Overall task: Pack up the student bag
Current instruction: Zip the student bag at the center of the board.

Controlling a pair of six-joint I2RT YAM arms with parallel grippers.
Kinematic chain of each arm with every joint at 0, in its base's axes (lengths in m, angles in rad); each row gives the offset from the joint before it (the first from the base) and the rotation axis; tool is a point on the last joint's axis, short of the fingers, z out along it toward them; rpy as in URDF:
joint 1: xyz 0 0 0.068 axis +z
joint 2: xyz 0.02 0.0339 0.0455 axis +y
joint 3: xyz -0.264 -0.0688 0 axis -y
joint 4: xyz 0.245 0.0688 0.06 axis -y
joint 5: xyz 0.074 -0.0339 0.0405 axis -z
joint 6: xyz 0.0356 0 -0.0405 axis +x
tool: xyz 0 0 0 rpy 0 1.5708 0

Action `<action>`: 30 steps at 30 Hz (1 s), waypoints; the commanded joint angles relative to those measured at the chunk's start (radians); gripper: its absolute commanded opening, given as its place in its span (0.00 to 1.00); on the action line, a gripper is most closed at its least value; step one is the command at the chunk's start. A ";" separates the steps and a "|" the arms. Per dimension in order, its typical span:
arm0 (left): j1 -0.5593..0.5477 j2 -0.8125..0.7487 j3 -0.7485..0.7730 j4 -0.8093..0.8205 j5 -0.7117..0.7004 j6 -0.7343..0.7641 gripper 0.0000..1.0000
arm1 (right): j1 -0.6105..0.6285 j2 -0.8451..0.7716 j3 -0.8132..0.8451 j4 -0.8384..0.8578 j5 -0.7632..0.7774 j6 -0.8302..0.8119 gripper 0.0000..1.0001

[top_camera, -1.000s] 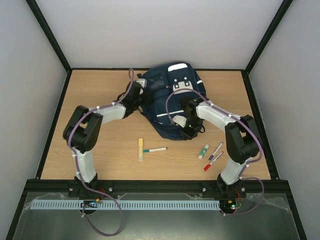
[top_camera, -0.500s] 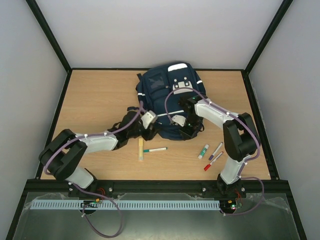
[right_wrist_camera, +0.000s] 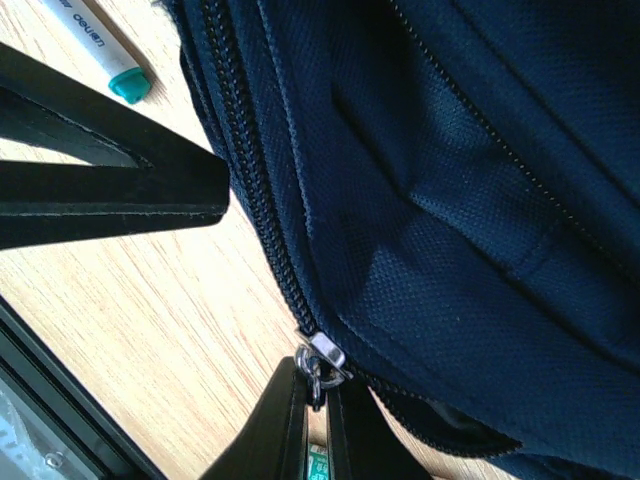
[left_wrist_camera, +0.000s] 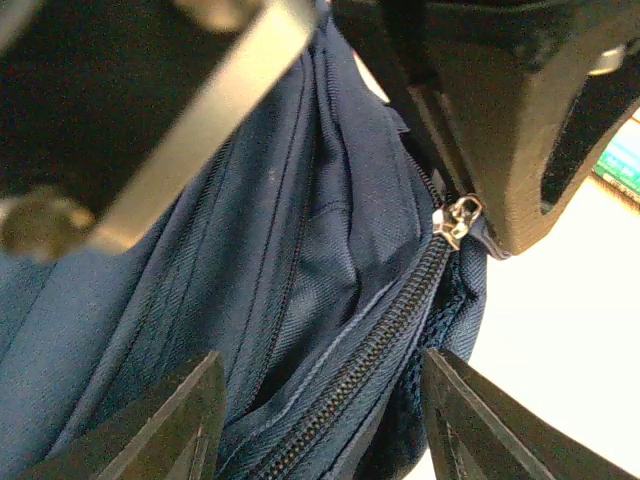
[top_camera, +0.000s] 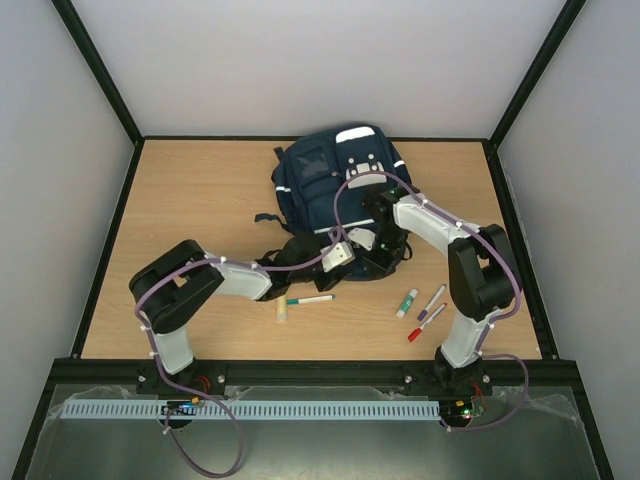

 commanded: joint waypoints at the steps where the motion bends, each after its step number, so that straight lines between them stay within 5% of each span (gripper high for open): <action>1: -0.033 0.031 0.025 0.093 -0.031 0.071 0.54 | -0.012 0.016 0.012 -0.127 -0.027 -0.031 0.01; 14: -0.062 0.012 0.038 0.001 -0.113 0.141 0.05 | -0.124 0.080 0.056 -0.190 0.010 -0.049 0.01; 30: -0.108 -0.178 -0.115 -0.049 -0.247 0.117 0.02 | -0.384 0.198 0.152 -0.170 0.251 -0.127 0.01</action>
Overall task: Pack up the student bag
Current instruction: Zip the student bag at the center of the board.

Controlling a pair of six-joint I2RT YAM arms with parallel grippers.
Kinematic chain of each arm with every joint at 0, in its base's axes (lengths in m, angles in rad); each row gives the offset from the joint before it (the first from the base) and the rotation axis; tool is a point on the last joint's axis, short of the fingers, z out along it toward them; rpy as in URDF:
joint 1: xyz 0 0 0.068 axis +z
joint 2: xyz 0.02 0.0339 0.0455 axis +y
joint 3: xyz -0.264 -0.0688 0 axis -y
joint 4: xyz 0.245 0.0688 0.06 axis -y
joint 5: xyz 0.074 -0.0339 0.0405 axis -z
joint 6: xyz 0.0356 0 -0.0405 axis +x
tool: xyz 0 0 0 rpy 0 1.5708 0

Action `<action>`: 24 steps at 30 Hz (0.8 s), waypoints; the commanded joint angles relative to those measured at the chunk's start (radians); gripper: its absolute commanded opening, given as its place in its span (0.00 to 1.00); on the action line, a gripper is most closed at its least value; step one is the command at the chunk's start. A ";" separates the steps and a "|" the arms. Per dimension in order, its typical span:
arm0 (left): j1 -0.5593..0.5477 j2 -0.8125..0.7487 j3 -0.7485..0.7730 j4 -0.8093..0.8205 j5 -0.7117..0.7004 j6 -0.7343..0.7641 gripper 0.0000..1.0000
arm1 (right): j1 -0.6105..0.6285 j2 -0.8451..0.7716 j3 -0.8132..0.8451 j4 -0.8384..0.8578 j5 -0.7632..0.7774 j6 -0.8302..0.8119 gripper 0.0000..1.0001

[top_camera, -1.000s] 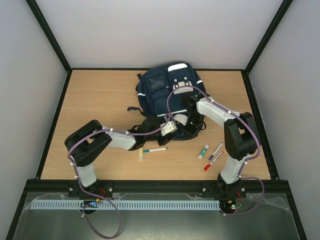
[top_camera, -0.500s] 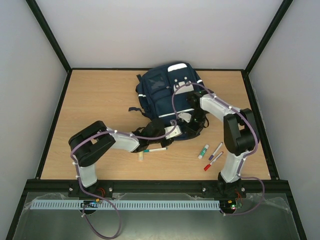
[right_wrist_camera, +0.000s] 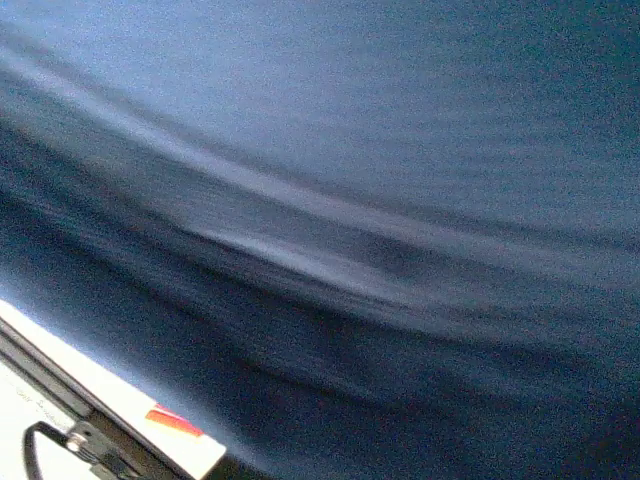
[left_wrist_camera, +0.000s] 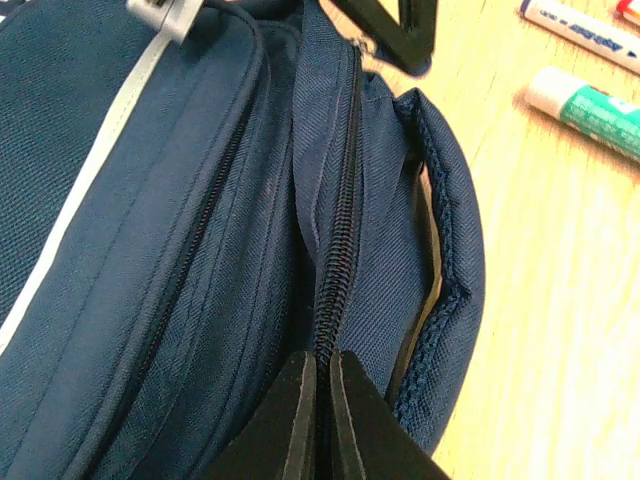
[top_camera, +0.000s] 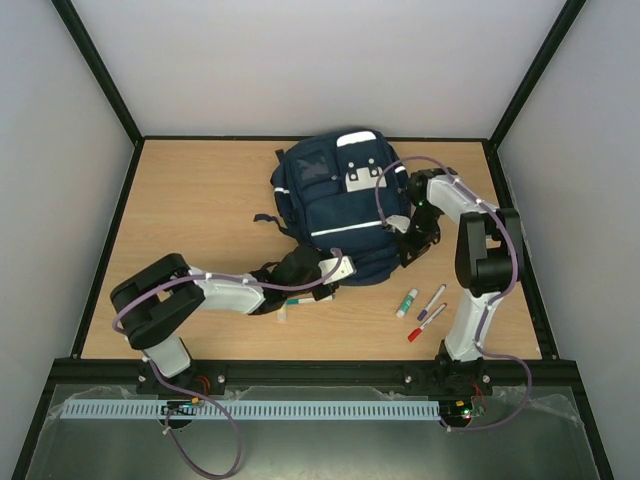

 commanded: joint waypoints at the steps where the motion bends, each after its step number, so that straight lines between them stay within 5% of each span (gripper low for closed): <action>1: -0.013 -0.083 -0.061 -0.033 -0.051 -0.018 0.02 | -0.095 0.070 0.036 -0.001 0.261 -0.028 0.01; 24: -0.097 -0.142 -0.133 -0.034 -0.116 -0.011 0.02 | -0.127 0.241 0.173 0.327 0.375 -0.089 0.01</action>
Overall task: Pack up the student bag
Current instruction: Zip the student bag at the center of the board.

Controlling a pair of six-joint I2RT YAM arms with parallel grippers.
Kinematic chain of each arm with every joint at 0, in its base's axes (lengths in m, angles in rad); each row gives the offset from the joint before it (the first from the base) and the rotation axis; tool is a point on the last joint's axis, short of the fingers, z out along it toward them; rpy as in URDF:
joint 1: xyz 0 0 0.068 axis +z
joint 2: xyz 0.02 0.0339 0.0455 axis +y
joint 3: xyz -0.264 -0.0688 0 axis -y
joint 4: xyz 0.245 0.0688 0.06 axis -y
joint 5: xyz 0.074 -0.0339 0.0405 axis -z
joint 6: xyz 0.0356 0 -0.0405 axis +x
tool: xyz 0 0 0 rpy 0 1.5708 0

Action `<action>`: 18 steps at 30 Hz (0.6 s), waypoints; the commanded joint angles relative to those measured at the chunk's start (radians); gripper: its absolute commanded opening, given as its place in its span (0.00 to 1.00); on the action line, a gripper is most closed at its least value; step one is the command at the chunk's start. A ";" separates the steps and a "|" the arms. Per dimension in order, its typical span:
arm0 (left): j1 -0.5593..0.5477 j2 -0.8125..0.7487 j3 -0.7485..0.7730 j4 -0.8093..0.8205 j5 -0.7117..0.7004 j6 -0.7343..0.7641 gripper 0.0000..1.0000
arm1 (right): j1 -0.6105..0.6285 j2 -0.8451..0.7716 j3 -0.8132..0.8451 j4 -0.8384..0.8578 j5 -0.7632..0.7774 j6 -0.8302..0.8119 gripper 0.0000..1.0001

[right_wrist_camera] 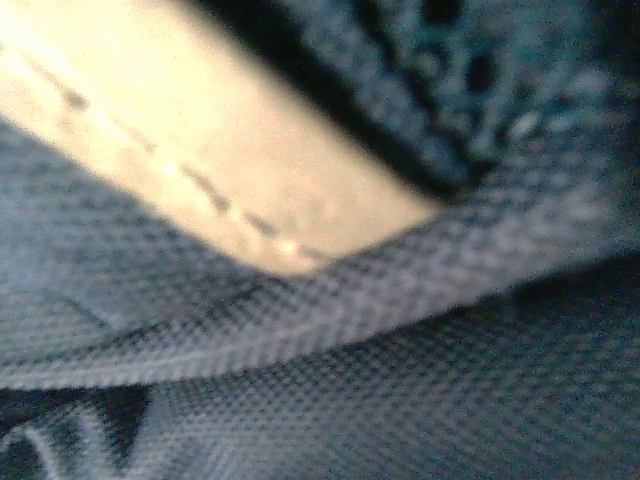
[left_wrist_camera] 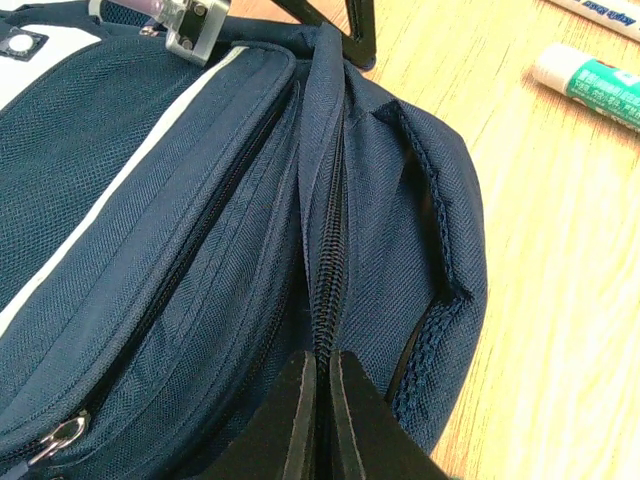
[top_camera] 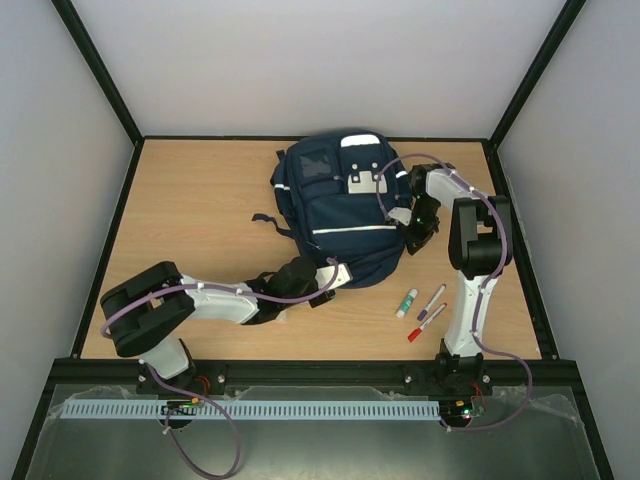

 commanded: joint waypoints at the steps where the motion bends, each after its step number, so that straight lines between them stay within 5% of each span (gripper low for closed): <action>1: -0.026 -0.058 -0.043 -0.040 0.008 -0.003 0.02 | -0.058 0.043 0.022 0.242 0.190 0.053 0.01; 18: -0.033 -0.064 -0.047 -0.027 0.006 -0.006 0.03 | -0.078 0.037 0.063 0.397 -0.077 0.032 0.01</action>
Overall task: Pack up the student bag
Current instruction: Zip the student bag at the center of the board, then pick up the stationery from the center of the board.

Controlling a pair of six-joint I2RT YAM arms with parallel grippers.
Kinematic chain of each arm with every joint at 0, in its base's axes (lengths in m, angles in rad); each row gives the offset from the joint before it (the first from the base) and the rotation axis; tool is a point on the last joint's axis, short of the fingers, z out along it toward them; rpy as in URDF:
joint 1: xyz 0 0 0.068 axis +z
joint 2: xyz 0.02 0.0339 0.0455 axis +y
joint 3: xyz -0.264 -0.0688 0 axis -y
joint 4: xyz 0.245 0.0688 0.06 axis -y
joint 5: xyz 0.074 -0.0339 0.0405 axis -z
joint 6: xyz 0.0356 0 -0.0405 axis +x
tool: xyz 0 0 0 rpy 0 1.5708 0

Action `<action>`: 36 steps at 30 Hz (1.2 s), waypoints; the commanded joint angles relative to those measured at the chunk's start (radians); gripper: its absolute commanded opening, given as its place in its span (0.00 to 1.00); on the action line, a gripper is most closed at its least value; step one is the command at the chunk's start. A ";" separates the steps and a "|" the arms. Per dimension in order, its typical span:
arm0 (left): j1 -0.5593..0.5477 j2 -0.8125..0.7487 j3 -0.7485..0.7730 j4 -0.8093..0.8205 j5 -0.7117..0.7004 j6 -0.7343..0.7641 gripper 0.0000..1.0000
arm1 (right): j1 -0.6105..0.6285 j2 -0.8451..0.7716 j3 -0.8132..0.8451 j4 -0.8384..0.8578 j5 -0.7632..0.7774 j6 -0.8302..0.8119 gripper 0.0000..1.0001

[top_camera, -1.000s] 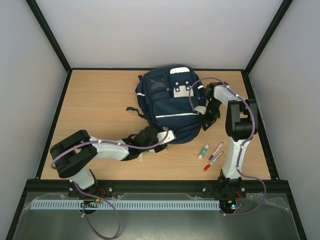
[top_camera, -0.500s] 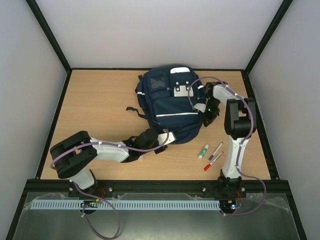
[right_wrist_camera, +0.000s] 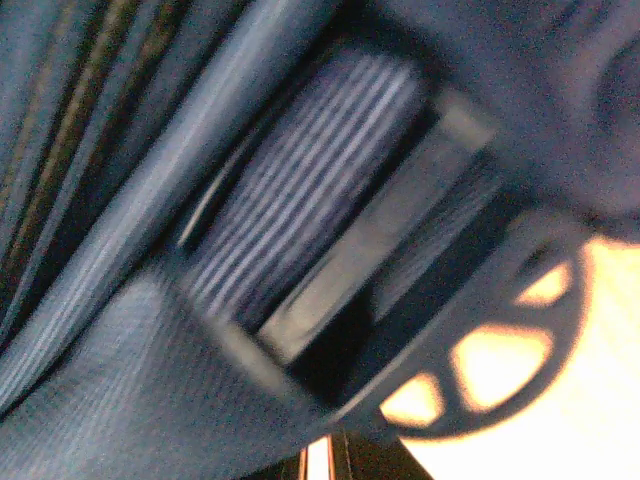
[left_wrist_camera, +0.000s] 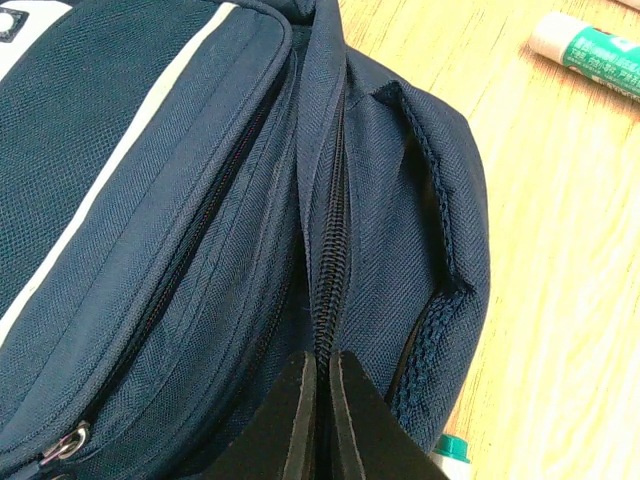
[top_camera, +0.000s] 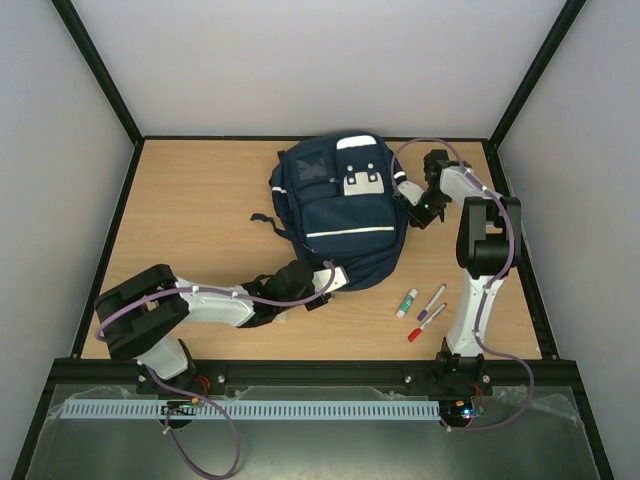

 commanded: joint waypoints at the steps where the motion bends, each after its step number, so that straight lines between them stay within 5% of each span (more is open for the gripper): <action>1: -0.025 -0.030 -0.015 -0.007 0.026 -0.006 0.03 | -0.004 0.054 0.056 0.078 -0.010 0.021 0.01; 7: -0.024 -0.035 -0.010 0.005 0.002 -0.032 0.16 | -0.004 -0.010 0.000 0.071 -0.056 0.030 0.18; 15: -0.028 -0.130 0.015 -0.038 -0.067 -0.103 0.47 | -0.041 -0.186 -0.104 0.041 -0.059 0.037 0.40; 27: -0.002 -0.233 0.246 -0.521 -0.415 -0.471 0.55 | -0.065 -0.520 -0.114 -0.133 -0.370 0.182 0.49; 36: 0.096 -0.354 0.209 -0.782 -0.420 -0.771 0.60 | -0.001 -0.767 -0.360 0.008 -0.474 0.318 0.51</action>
